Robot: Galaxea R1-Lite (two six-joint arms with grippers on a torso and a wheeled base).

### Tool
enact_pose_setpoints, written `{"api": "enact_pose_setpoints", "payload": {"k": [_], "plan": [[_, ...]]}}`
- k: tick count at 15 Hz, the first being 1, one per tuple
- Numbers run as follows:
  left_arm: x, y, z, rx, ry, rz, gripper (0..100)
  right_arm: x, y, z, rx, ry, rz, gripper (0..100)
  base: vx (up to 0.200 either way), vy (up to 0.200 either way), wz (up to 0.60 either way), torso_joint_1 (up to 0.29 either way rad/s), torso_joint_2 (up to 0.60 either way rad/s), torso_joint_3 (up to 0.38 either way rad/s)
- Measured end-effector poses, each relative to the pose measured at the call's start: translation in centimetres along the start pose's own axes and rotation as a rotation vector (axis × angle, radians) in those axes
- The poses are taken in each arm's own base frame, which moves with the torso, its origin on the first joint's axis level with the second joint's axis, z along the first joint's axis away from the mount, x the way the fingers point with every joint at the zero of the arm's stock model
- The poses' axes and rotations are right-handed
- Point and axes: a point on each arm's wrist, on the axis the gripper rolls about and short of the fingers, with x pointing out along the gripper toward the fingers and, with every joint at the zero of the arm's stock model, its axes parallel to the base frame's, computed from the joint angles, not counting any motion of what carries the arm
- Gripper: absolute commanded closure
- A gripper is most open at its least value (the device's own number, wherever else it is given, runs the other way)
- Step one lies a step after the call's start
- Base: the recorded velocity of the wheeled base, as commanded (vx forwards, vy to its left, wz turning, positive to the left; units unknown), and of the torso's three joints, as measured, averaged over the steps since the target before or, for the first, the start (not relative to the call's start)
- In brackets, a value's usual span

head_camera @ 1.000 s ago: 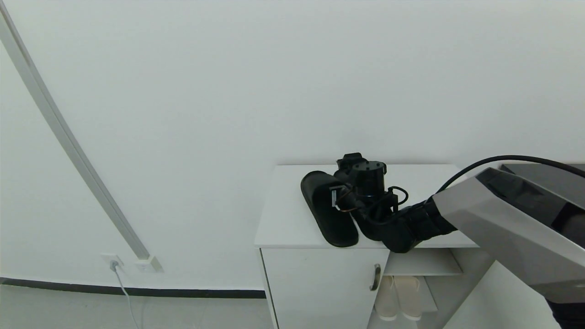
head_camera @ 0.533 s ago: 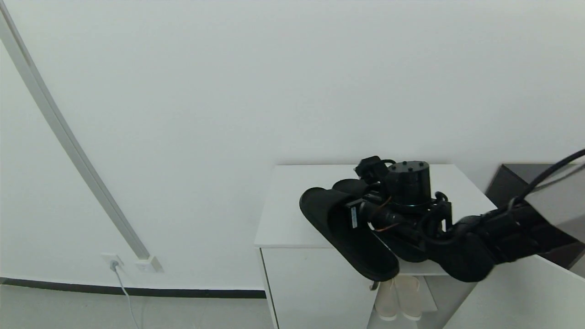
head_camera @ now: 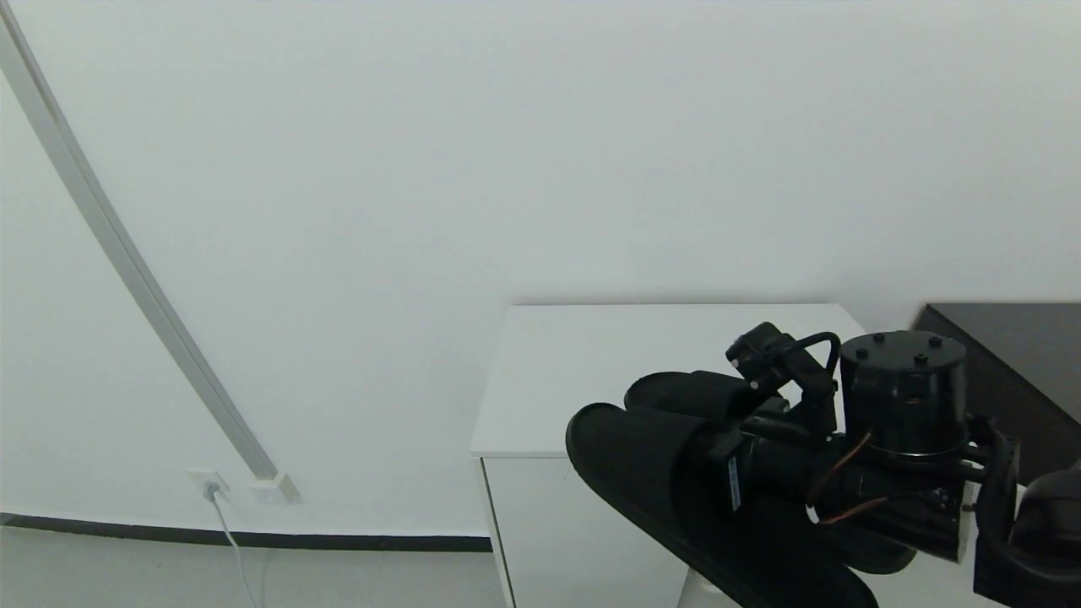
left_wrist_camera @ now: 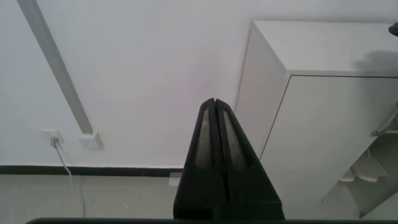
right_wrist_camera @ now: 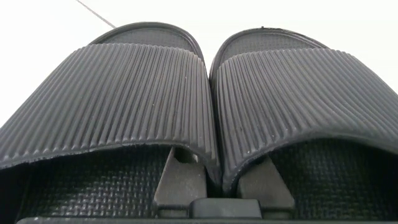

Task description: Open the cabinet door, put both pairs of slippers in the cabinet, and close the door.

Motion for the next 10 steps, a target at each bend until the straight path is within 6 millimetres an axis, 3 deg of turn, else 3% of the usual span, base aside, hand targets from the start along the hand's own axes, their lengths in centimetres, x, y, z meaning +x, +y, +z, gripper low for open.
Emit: {"api": "enact_pose_setpoints", "payload": {"k": [1,7,10], "plan": [[0.0,0.0,0.0,0.0,0.0,-0.001,100,-0.3,0.4,0.0,-0.005,-0.004,0.013,100,0.0,0.0,0.0,0.0,0.0,0.0],[0.0,0.0,0.0,0.0,0.0,-0.001,100,-0.9,1.5,-0.3,-0.015,0.002,0.052,100,-0.2,0.0,0.0,0.005,0.0,0.004],[0.0,0.0,0.0,0.0,0.0,-0.001,100,-1.0,1.7,-0.4,-0.016,0.007,0.057,100,0.0,0.0,0.0,0.0,0.0,0.0]]}}
